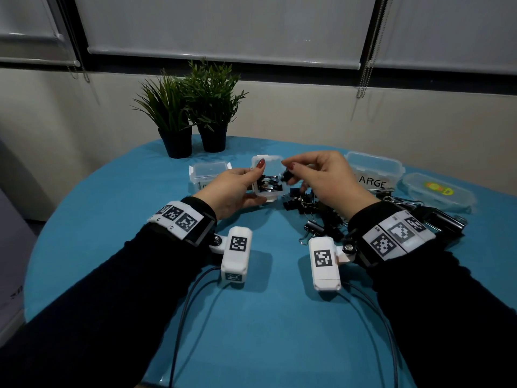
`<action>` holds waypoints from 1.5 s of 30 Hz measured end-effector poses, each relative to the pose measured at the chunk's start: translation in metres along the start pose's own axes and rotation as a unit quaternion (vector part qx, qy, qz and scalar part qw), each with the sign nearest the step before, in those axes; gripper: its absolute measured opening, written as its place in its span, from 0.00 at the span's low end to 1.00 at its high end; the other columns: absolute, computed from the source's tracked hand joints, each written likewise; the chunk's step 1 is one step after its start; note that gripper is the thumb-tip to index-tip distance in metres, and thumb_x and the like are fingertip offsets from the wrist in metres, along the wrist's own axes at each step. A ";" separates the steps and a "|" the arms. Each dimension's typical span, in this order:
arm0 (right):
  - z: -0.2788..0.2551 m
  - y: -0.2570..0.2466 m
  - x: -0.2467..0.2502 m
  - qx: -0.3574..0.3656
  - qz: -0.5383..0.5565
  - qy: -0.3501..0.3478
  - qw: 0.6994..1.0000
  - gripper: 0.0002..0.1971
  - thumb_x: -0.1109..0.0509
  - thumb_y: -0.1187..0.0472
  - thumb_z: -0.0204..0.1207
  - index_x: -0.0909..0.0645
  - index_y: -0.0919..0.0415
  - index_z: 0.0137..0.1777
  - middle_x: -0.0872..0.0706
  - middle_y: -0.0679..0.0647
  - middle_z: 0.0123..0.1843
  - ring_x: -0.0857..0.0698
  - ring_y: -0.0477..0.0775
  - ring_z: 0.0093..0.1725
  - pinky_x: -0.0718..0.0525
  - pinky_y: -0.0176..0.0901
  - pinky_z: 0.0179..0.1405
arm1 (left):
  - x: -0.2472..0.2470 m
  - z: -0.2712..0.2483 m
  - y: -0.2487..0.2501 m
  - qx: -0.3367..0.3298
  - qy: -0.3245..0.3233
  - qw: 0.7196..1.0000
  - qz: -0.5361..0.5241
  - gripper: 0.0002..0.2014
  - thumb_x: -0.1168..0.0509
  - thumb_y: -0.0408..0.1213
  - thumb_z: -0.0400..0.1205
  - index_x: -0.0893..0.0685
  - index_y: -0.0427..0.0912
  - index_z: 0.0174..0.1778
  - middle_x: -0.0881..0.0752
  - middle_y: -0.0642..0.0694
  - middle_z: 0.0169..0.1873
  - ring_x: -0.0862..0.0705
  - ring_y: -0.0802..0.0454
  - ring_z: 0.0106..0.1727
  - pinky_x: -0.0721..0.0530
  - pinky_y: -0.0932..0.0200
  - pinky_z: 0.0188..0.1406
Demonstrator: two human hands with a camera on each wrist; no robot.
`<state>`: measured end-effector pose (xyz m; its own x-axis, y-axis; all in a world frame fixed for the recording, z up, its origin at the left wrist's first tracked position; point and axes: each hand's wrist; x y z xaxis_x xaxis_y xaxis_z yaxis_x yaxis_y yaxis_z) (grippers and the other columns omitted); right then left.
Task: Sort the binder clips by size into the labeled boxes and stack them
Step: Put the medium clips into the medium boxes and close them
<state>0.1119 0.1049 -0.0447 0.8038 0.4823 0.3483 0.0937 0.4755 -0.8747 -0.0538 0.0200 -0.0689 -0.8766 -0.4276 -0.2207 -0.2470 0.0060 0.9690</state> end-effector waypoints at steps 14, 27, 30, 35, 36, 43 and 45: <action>0.009 0.008 0.001 0.183 -0.252 0.069 0.948 0.05 0.23 0.58 0.78 0.07 0.59 0.45 0.15 0.54 0.41 0.18 0.53 0.40 0.21 0.46 0.41 | -0.001 -0.005 0.002 0.021 -0.060 0.996 0.058 0.25 0.31 0.53 0.82 0.15 0.36 0.66 0.11 0.38 0.46 0.12 0.49 0.32 0.08 0.55 0.43; 0.006 0.009 -0.002 0.060 -0.325 -0.035 0.943 0.09 0.29 0.51 0.81 0.08 0.46 0.55 0.31 0.53 0.81 0.36 0.56 0.82 0.35 0.64 0.81 | -0.002 -0.002 0.000 -0.008 -0.058 0.997 0.048 0.23 0.29 0.49 0.83 0.15 0.31 0.64 0.09 0.33 0.55 0.09 0.39 0.50 0.07 0.52 0.46; 0.007 0.006 -0.001 0.037 -0.301 -0.058 0.951 0.12 0.34 0.55 0.80 0.10 0.41 0.54 0.30 0.52 0.81 0.33 0.56 0.81 0.33 0.66 0.79 | -0.001 -0.001 0.001 -0.020 -0.054 0.997 0.050 0.22 0.30 0.50 0.84 0.13 0.32 0.62 0.09 0.33 0.54 0.10 0.37 0.52 0.08 0.51 0.46; 0.008 0.004 0.000 0.028 -0.289 -0.091 0.953 0.14 0.37 0.63 0.81 0.09 0.50 0.51 0.23 0.56 0.71 0.24 0.56 0.71 0.30 0.41 0.68 | -0.004 -0.003 -0.001 -0.024 -0.074 0.994 0.077 0.22 0.31 0.48 0.85 0.14 0.31 0.64 0.09 0.35 0.55 0.08 0.40 0.49 0.07 0.52 0.44; 0.007 0.005 0.001 0.030 -0.281 -0.090 0.955 0.15 0.37 0.64 0.81 0.08 0.53 0.52 0.23 0.56 0.71 0.24 0.56 0.71 0.31 0.39 0.65 | -0.003 -0.003 -0.002 -0.020 -0.077 0.994 0.075 0.22 0.31 0.47 0.85 0.14 0.31 0.64 0.09 0.35 0.54 0.08 0.41 0.47 0.07 0.53 0.44; 0.004 0.013 0.004 0.048 -0.151 0.023 0.987 0.15 0.35 0.68 0.79 0.08 0.54 0.54 0.14 0.53 0.62 0.16 0.45 0.57 0.20 0.42 0.64 | -0.001 0.001 -0.002 -0.006 -0.056 0.997 0.059 0.15 0.31 0.48 0.84 0.13 0.39 0.58 0.09 0.42 0.50 0.09 0.43 0.49 0.08 0.48 0.53; 0.005 0.011 0.005 0.031 -0.086 0.073 0.993 0.16 0.36 0.71 0.78 0.10 0.54 0.51 0.10 0.57 0.53 0.16 0.45 0.40 0.15 0.40 0.44 | 0.002 0.003 -0.002 -0.010 -0.031 0.998 0.058 0.15 0.31 0.48 0.84 0.14 0.39 0.57 0.09 0.41 0.52 0.09 0.44 0.51 0.08 0.51 0.48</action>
<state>0.1140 0.1165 -0.0510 0.8559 0.2799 0.4349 0.2047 0.5888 -0.7819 -0.0563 0.0217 -0.0719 -0.9229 -0.3678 -0.1138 -0.1357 0.0341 0.9902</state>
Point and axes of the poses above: each hand's wrist, its own z-axis towards the middle knuckle, its own x-axis out of the back of the hand, y = z × x
